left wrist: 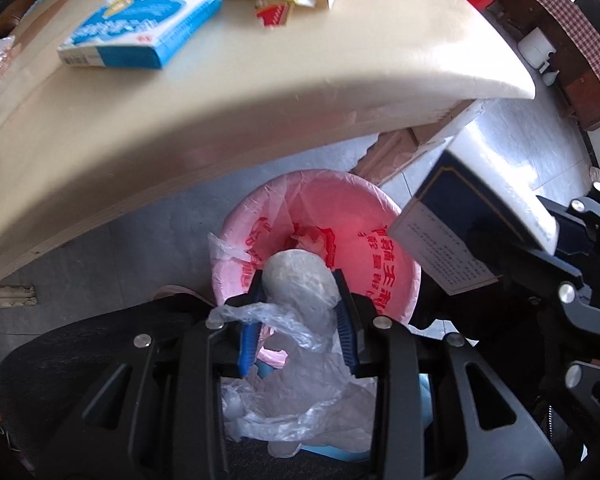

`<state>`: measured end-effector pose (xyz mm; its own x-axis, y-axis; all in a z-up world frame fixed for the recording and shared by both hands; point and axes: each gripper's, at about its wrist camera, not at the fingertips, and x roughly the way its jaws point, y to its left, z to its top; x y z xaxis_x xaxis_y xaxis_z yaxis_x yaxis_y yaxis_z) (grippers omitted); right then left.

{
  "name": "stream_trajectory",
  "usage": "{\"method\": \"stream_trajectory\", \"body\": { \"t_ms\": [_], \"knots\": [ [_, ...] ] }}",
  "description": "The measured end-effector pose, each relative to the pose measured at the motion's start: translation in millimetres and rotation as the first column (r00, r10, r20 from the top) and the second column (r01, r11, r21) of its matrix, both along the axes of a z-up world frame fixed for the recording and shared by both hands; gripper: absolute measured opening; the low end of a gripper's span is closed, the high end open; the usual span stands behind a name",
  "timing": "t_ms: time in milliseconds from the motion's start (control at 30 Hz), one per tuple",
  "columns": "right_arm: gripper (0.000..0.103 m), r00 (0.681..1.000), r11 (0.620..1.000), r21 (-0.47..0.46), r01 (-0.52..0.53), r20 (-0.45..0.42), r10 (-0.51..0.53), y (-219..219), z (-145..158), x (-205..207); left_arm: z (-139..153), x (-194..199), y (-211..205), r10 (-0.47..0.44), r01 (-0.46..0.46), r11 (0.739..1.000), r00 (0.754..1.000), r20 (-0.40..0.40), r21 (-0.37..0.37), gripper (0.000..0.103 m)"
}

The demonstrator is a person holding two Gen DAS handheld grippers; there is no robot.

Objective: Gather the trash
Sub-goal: 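Lift the plastic bag and white box and carry both over the pink bin, then open both tools to drop the bag and white box into the bin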

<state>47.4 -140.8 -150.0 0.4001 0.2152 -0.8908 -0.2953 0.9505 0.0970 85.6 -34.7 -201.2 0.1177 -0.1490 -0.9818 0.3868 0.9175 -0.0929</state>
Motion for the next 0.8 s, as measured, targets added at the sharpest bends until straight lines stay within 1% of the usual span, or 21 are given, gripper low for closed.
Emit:
{"method": "stream_trajectory", "body": {
  "t_ms": [267,500,567,633,800],
  "knots": [
    [0.02,0.997,1.0,0.012,-0.012,-0.081,0.013,0.4,-34.3,8.7,-24.9,-2.0,1.3,0.028,-0.03,0.998,0.999,-0.039,-0.047,0.033],
    [0.02,0.985,0.999,0.037,0.013,-0.17,-0.006,-2.6,-78.1,18.2,-54.7,1.7,5.0,0.067,-0.075,0.994,0.993,-0.093,-0.084,0.033],
    [0.02,0.981,0.999,0.043,0.025,-0.191,-0.016,-5.0,-89.5,21.6,-64.5,4.0,4.5,0.074,-0.083,0.993,0.991,-0.116,-0.081,0.033],
    [0.02,0.975,0.998,0.05,0.037,-0.219,-0.025,-7.0,-102.7,25.0,-72.7,6.2,4.0,0.083,-0.091,0.994,0.989,-0.125,-0.063,0.033],
    [0.02,0.968,0.999,0.018,0.031,-0.25,-0.026,-9.3,-125.4,26.2,-97.0,13.8,3.6,0.106,-0.12,0.991,0.978,-0.179,-0.066,0.033]
  ]
}}
